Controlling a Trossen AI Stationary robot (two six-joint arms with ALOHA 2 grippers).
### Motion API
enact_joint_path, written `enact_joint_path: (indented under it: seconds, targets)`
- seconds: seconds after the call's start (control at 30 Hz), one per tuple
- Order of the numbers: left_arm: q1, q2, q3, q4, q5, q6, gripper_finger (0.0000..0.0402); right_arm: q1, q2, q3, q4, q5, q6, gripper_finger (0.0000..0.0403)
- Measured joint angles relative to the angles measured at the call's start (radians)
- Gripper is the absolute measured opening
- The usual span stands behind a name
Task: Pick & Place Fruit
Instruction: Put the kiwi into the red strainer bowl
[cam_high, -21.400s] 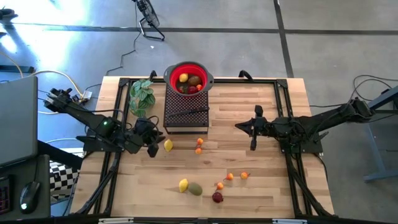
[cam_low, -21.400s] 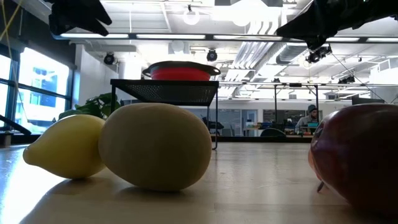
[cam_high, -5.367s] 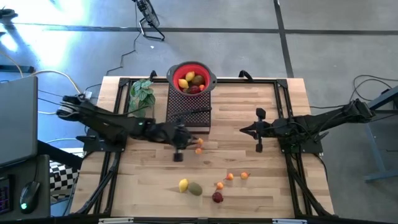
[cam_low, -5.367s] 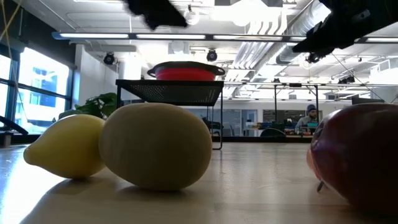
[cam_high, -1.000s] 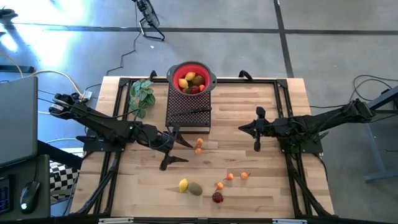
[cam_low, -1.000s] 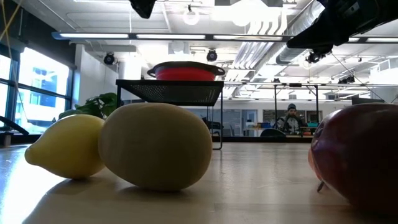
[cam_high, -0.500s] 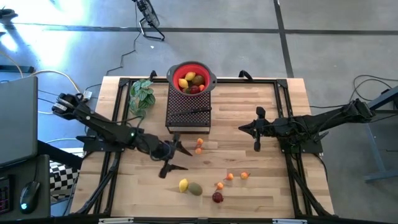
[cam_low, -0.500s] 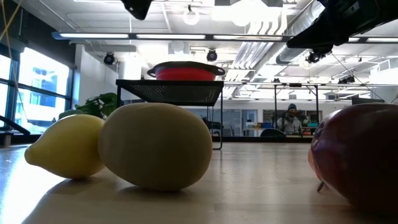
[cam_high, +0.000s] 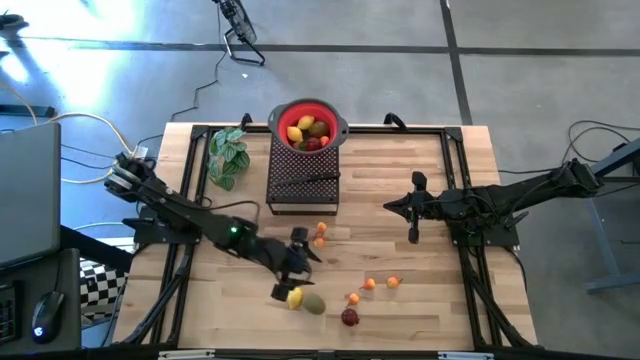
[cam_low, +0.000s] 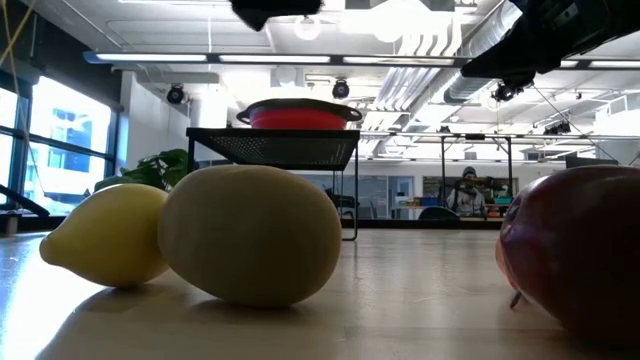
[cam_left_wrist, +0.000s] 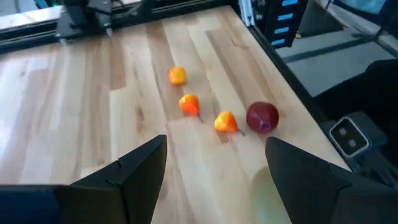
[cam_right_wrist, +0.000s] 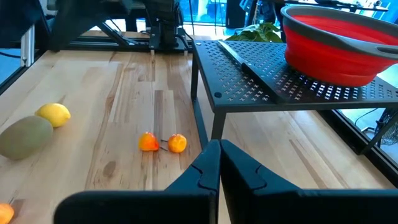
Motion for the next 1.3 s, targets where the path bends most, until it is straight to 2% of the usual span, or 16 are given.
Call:
enact_joint_path:
  seconds: [0.23, 0.4, 0.93, 1.3]
  targets:
    - [-0.022, 0.115, 0.152, -0.162, 0.03, 0.005, 0.0269, 0.0, 0.0, 0.0, -0.006, 0.0, 0.0, 0.0003]
    - [-0.034, 0.169, 0.204, -0.177, 0.056, -0.007, 0.0269, 0.0, 0.0, 0.0, -0.016, 0.0, 0.003, 0.0003]
    - [-0.079, 0.31, 0.205, -0.163, 0.066, -0.091, 0.0269, 0.0, 0.0, 0.0, -0.066, -0.009, 0.097, 0.0003]
    - [-0.093, 0.337, 0.202, -0.176, 0.077, -0.117, 0.0269, 0.0, 0.0, 0.0, -0.104, -0.008, 0.11, 0.0003]
